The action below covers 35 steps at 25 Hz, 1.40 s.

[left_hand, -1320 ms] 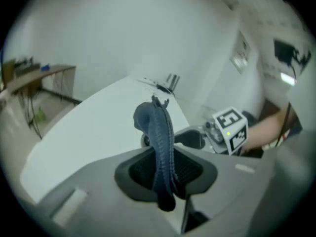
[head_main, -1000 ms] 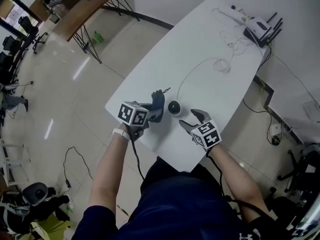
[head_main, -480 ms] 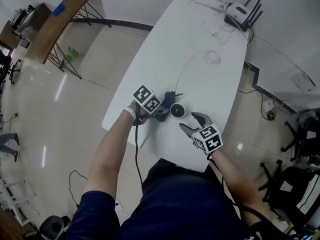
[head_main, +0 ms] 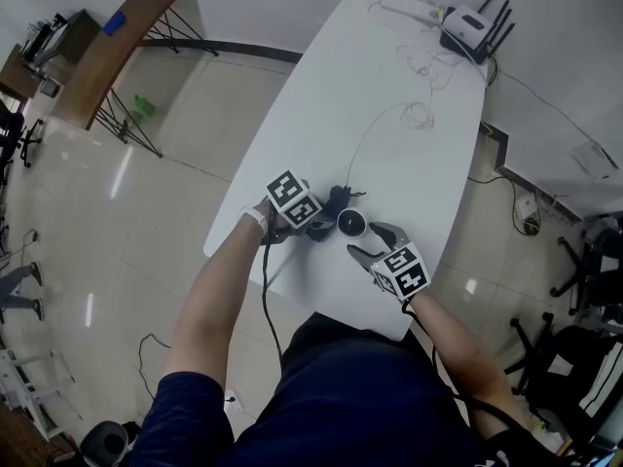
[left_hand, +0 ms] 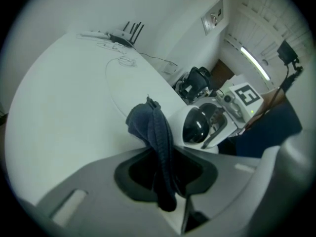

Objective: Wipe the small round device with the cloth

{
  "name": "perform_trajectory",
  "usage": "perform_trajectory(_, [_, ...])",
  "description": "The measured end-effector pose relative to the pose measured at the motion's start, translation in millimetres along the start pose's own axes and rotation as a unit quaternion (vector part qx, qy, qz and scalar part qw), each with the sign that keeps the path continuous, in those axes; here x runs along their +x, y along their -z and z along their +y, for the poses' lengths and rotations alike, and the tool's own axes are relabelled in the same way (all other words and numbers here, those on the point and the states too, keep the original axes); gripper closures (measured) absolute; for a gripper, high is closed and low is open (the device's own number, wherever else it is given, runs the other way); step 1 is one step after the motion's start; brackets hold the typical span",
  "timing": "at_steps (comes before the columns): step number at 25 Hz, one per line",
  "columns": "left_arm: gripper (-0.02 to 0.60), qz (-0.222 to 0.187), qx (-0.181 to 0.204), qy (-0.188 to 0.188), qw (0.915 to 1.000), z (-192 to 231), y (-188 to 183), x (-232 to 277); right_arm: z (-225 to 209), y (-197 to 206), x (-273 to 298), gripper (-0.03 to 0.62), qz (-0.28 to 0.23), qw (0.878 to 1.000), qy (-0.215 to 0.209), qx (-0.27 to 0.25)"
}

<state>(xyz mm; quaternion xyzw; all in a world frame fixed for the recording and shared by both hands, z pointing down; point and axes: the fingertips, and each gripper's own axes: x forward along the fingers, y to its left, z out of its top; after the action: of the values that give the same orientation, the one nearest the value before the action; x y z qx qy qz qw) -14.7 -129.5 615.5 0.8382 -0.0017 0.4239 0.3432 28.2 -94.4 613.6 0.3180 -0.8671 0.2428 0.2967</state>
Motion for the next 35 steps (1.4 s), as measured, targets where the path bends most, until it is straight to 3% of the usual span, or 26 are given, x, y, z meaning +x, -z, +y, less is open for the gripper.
perform_trajectory(3, [0.492,-0.012,0.007,-0.018,0.9997,-5,-6,-8,1,-1,0,0.292,0.001,1.0,-0.01,-0.002])
perform_trajectory(7, [0.491,-0.025,0.062,-0.078,0.9948,-21,-22,-26,-1,0,-1,0.295,0.003,1.0,-0.017,-0.01])
perform_trajectory(9, [0.491,-0.027,0.096,-0.118,0.9881,-29,-27,-34,-1,-1,-2,0.298,0.003,1.0,-0.019,-0.015])
perform_trajectory(12, [0.491,-0.019,0.155,-0.19,0.9692,-39,-35,-40,-1,-1,-2,0.299,0.001,1.0,-0.025,-0.018])
perform_trajectory(15, [0.491,0.028,0.237,-0.254,0.9373,-56,-34,-34,-1,-1,-1,0.299,0.002,0.999,-0.031,-0.019])
perform_trajectory(17, [0.491,0.071,0.297,-0.296,0.9048,-66,-29,-28,1,-1,0,0.299,0.003,0.999,-0.034,-0.023])
perform_trajectory(21, [0.492,0.133,0.391,-0.378,0.8285,-70,-23,-21,3,-1,2,0.304,0.006,0.999,-0.038,-0.033])
perform_trajectory(22, [0.492,0.133,0.397,-0.387,0.8216,-72,-23,-19,2,0,3,0.304,0.007,0.999,-0.039,-0.033])
perform_trajectory(23, [0.492,0.119,0.386,-0.385,0.8297,-76,-24,-16,1,1,3,0.304,0.008,0.999,-0.041,-0.033])
perform_trajectory(24, [0.492,0.09,0.356,-0.372,0.8525,-80,-26,-14,1,2,2,0.304,0.009,0.999,-0.042,-0.031])
perform_trajectory(26, [0.492,-0.001,0.251,-0.332,0.9094,-83,-29,-21,0,2,1,0.304,0.008,0.999,-0.044,-0.024])
perform_trajectory(27, [0.492,-0.046,0.195,-0.315,0.9278,-80,-30,-31,0,1,0,0.304,0.008,0.999,-0.044,-0.021])
perform_trajectory(28, [0.492,-0.081,0.149,-0.303,0.9376,-73,-30,-43,1,1,-1,0.304,0.007,0.999,-0.044,-0.016])
perform_trajectory(30, [0.491,-0.115,0.1,-0.289,0.9451,-53,-27,-64,1,-1,-1,0.304,0.003,0.999,-0.044,-0.008])
perform_trajectory(33, [0.491,-0.111,0.081,-0.233,0.9628,-18,-25,-69,1,-3,-3,0.309,-0.002,0.999,-0.044,0.009])
perform_trajectory(35, [0.489,-0.072,0.085,-0.193,0.9748,2,-23,-59,3,-4,-6,0.309,-0.005,0.999,-0.043,0.018])
